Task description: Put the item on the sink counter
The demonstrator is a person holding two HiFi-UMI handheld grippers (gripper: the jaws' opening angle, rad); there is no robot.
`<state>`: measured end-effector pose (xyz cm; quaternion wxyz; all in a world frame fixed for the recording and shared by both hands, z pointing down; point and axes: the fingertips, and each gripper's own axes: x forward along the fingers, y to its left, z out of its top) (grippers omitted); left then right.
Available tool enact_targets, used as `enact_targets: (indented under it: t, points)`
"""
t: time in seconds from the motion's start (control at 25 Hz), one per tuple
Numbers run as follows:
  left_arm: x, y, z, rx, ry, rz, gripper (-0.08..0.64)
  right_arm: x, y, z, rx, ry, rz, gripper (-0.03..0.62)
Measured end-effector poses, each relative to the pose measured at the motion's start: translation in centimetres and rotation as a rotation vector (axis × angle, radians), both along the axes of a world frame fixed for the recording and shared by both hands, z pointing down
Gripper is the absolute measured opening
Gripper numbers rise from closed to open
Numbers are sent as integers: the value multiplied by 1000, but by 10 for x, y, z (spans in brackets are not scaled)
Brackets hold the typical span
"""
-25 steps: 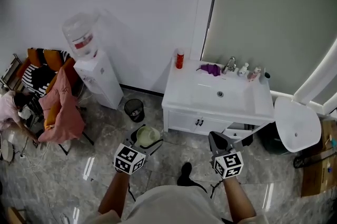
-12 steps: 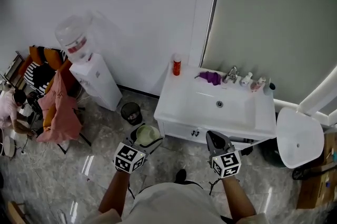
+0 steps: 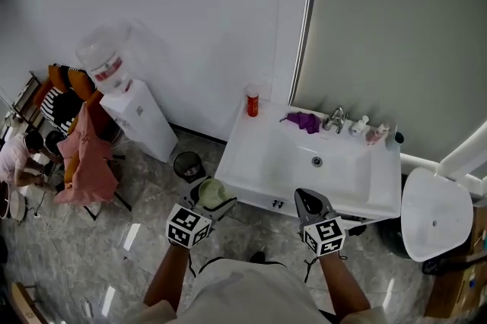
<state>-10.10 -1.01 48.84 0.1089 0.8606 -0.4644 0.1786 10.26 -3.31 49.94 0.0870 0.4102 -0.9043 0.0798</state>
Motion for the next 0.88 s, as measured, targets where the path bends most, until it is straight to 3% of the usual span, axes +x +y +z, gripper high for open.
enact_targets:
  t: [0.44, 0.88]
  points:
    - [10, -44, 12, -33, -14, -4, 394, 3, -43, 15, -38, 6, -21, 11]
    - [-14, -130, 38, -65, -51, 49, 395, -18, -111, 29, -78, 33, 24, 11]
